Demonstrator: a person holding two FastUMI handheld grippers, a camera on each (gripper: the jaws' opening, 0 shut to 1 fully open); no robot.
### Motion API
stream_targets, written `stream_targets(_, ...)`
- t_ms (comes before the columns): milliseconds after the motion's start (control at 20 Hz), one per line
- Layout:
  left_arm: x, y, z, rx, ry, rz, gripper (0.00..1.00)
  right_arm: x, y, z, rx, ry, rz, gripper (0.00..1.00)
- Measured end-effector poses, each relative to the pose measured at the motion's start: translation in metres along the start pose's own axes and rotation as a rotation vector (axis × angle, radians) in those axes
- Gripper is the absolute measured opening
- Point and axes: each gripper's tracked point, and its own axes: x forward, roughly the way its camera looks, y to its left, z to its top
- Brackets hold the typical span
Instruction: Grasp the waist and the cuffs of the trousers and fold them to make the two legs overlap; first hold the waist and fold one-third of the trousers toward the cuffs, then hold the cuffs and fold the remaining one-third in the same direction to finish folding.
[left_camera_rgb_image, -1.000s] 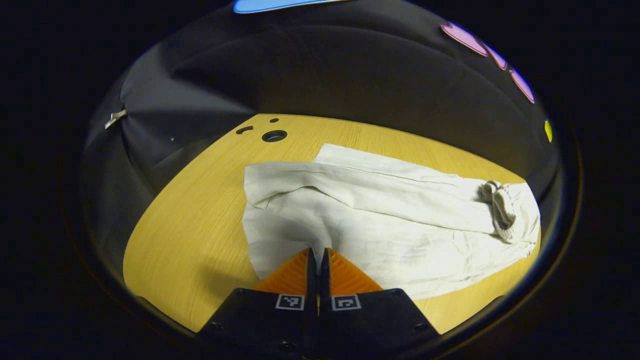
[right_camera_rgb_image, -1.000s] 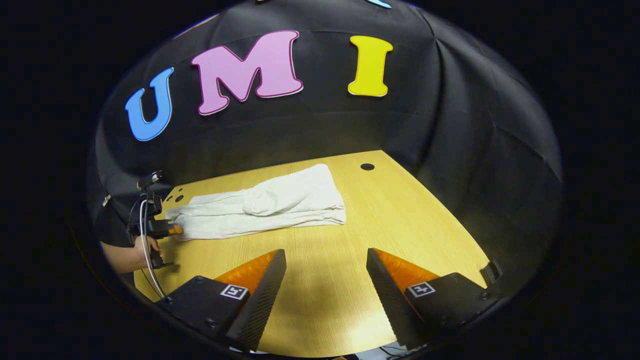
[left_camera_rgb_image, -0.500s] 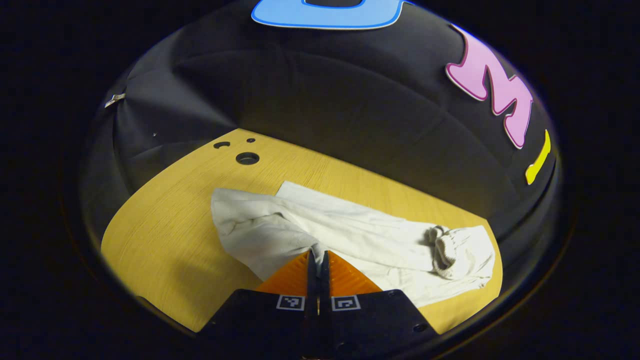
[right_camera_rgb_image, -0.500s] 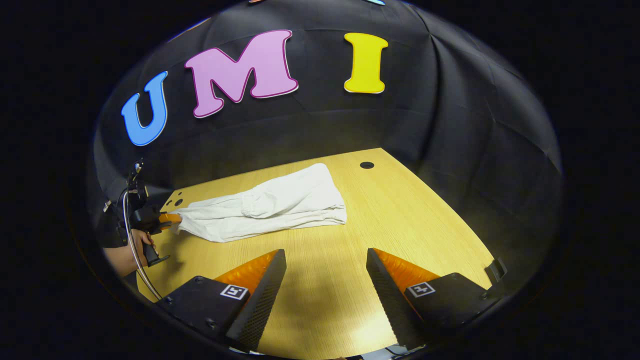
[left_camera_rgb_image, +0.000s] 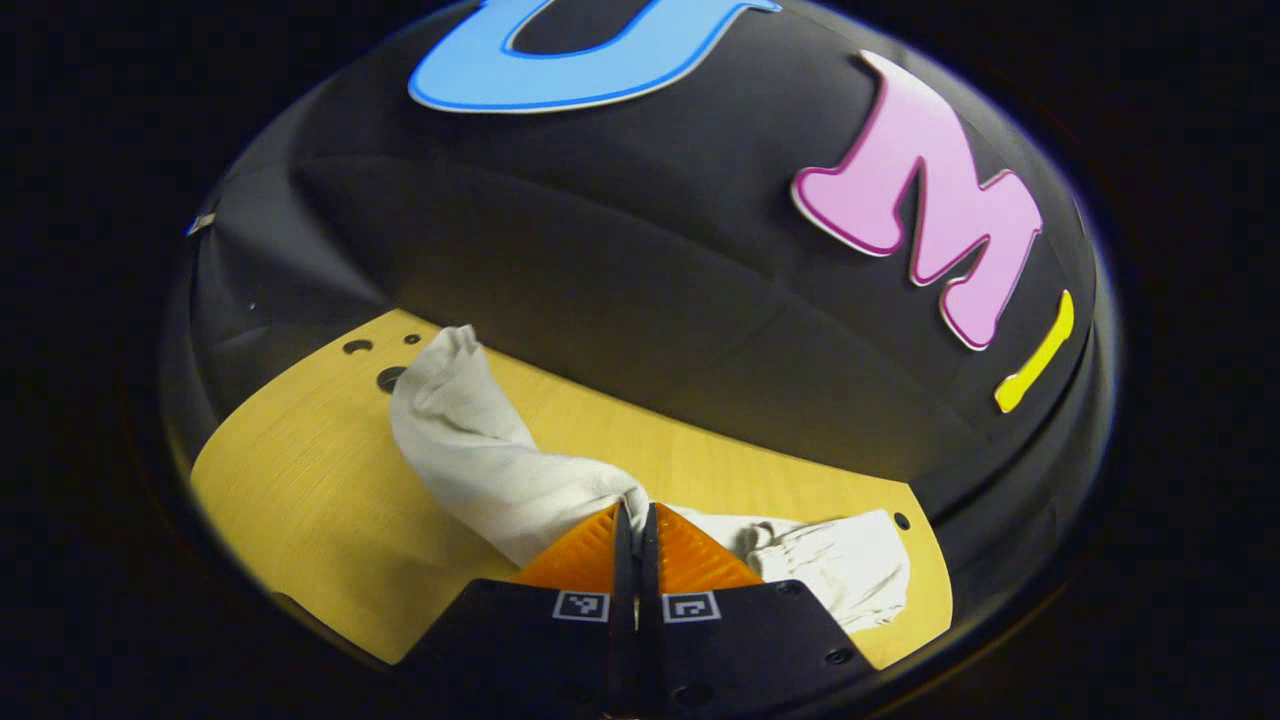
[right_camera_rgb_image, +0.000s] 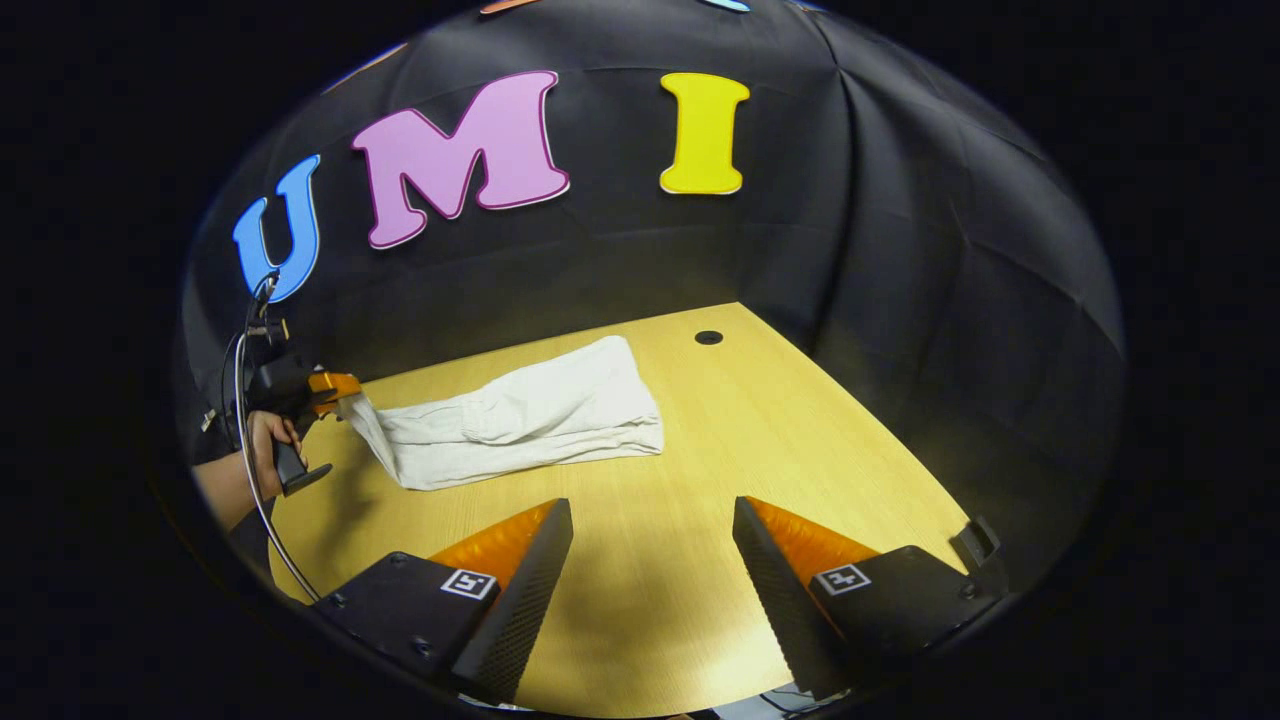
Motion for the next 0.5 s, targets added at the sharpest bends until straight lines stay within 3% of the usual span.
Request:
stream_targets(300, 0.015, -0.106, 0.004, 0.086, -0.005, -0.144, 0.02, -0.004, -0.022, -0.005, 0.051, 0.004, -0.041, 0.99)
stream_targets(500, 0.026, -0.176, -0.006, 0.061, 0.018, -0.234, 0.05, -0.004, -0.031, -0.008, 0.085, 0.004, -0.057, 0.99)
